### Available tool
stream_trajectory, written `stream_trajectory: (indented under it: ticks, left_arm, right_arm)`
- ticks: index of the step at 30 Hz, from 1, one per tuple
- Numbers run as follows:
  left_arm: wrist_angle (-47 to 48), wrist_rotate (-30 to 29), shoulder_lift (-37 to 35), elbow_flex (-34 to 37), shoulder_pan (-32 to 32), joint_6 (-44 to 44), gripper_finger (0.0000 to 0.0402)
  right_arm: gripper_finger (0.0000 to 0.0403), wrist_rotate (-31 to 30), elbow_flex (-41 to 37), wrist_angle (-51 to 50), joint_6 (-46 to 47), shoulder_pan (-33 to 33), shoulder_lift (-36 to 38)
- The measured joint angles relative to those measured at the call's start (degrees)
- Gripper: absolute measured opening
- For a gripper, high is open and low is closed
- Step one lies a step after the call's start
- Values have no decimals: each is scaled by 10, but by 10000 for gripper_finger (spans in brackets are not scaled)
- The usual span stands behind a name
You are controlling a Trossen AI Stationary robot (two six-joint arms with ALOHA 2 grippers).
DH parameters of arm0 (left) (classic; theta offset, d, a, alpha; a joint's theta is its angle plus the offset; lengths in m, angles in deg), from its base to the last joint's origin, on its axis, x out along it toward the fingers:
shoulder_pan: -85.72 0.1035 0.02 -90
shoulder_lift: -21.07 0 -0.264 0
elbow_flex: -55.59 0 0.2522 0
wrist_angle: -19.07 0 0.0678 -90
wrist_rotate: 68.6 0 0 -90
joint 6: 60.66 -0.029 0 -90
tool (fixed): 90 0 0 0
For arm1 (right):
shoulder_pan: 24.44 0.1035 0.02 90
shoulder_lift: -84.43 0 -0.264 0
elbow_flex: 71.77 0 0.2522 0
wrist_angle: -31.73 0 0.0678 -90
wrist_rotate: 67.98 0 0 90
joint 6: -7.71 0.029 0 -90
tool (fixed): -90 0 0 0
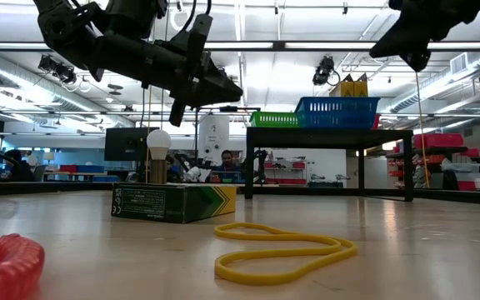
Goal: Pick & Place Office Desk Supplies
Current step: Put the yellow rubber band into the green bin
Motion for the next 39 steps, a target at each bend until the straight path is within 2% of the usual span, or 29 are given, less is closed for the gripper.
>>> stream_trajectory:
  ticks: [4,8,10,17,22,27,31,39]
  left_arm:
    - [14,31,0,0,-16,-6,47]
    - [44,53,0,-12,-57,-28,19]
    - [96,53,0,-33,-80,-30,7]
    - [324,53,22,-149,-154,-39,6]
    - [427,73,94,-255,-195,-35,27]
    - [544,90,184,-369,-228,-12,55]
    - [625,102,242,-442,-242,5,75]
    - [673,118,315,-529,-248,16,107]
  right_arm:
    - [10,-1,0,-4,8,37,-28]
    - [10,-2,-4,-19,11,51,-54]
    - [10,-3,-20,-8,11,51,-61]
    - [11,-3,-100,95,57,51,-67]
    - [11,7,-136,148,69,52,-66]
    - [11,42,-143,163,42,53,-66]
    - [11,47,-143,168,10,56,-66]
    - [11,58,-143,182,-11,56,-66]
